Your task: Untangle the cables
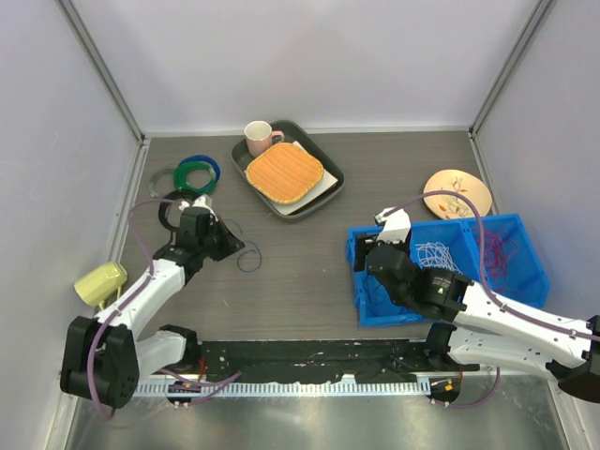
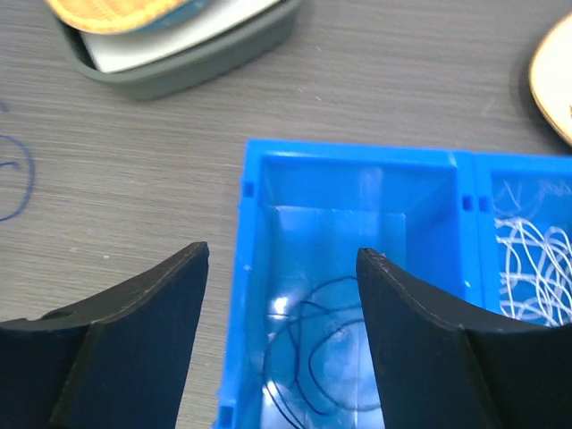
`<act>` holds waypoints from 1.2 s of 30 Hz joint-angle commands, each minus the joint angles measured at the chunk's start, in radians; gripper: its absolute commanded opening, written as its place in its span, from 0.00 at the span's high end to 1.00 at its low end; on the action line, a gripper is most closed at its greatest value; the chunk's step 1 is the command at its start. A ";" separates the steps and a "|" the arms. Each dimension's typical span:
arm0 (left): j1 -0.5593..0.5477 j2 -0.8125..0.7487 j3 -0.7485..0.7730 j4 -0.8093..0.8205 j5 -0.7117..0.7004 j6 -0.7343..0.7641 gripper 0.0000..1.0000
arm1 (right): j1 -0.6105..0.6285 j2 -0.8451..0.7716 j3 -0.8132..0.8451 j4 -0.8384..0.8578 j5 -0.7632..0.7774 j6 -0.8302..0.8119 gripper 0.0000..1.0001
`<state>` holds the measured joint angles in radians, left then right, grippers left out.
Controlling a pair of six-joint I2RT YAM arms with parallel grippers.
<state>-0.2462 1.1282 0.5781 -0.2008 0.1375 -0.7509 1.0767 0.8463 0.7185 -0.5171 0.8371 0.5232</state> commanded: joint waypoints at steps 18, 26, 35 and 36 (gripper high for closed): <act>0.008 0.125 0.172 -0.200 -0.452 -0.022 0.00 | -0.001 0.120 -0.014 0.512 -0.510 -0.394 0.22; 0.015 0.470 0.357 -0.184 -0.359 0.019 0.90 | -0.001 0.062 -0.062 0.546 -0.507 -0.400 0.22; -0.028 0.126 0.266 -0.123 -0.109 0.021 1.00 | -0.001 0.086 -0.097 0.643 -0.728 -0.557 0.22; -0.039 0.076 0.255 -0.112 -0.064 0.019 1.00 | -0.001 0.097 -0.099 0.675 -0.760 -0.566 0.22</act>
<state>-0.2497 1.4300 0.8619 -0.3874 -0.0906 -0.7429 1.0756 0.9134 0.6201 0.0345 0.2123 0.0513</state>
